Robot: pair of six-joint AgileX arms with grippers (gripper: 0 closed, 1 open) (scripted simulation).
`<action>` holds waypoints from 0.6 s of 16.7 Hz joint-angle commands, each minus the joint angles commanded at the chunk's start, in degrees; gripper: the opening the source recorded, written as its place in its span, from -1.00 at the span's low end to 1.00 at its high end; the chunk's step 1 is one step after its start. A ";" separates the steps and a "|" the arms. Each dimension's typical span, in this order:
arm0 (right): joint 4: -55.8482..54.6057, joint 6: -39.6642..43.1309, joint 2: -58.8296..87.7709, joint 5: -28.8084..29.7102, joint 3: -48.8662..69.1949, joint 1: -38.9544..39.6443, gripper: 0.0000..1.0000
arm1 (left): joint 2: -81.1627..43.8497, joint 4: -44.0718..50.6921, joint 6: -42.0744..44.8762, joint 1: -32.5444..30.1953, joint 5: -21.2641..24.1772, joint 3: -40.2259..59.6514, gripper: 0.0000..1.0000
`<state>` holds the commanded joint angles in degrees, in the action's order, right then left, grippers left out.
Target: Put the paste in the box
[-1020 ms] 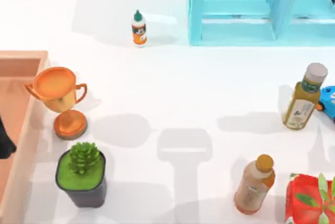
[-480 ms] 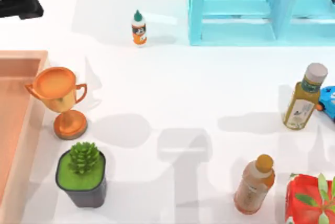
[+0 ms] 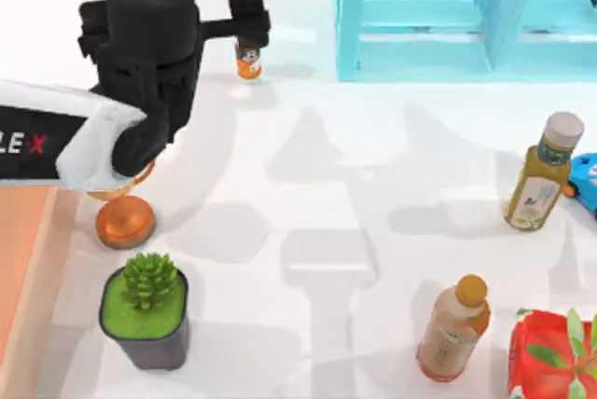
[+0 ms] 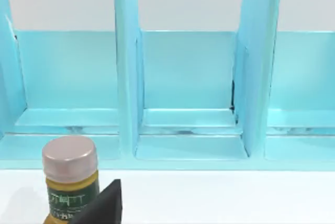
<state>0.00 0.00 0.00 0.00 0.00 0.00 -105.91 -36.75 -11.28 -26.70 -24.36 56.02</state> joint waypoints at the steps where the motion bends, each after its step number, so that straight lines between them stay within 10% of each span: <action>1: 0.00 0.00 0.00 0.00 0.00 0.00 1.00 | -4.57 -0.51 -0.33 -0.97 -0.49 1.61 1.00; 10: 0.00 0.00 0.00 0.00 0.00 0.00 1.00 | -20.00 -1.03 -1.37 -4.47 -1.57 6.68 1.00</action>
<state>0.00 0.00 0.00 0.00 0.00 0.00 -125.91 -37.77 -12.64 -31.18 -25.93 62.70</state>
